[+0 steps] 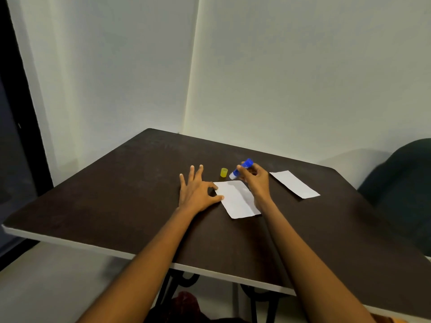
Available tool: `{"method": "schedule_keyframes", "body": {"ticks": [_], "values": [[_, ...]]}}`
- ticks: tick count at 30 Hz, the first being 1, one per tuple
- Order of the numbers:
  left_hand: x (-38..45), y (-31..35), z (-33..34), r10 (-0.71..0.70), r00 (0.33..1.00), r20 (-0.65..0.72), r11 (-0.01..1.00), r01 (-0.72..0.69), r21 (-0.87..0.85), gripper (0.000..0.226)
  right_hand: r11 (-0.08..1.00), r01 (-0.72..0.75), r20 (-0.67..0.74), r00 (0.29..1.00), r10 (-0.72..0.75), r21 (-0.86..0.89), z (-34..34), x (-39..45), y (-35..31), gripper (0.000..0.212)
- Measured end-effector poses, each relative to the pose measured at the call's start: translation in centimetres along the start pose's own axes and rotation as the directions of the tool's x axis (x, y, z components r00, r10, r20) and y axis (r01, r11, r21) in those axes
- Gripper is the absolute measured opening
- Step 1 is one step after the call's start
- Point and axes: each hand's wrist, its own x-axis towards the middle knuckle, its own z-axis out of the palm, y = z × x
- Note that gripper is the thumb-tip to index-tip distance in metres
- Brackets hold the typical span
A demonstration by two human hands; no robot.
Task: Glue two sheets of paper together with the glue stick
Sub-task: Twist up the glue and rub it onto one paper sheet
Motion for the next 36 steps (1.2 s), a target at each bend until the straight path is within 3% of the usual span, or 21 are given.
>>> {"method": "schedule_keyframes", "body": {"ticks": [10, 25, 36], "values": [[0.0, 0.0, 0.2, 0.015, 1.0, -0.024, 0.996, -0.013, 0.083, 0.045, 0.935, 0.154, 0.117, 0.986, -0.122, -0.318, 4.3, 0.5, -0.3, 0.022], [0.1, 0.1, 0.1, 0.001, 1.0, 0.008, 0.995, -0.002, 0.103, 0.049, 0.877, 0.212, 0.196, 0.971, -0.138, -0.432, 5.0, 1.1, 0.6, 0.024], [0.2, 0.3, -0.1, -0.013, 1.0, 0.016, 0.998, 0.012, 0.066, 0.046, 0.85, 0.183, 0.136, 0.982, -0.133, -0.493, 1.4, 3.1, 1.5, 0.027]]}}
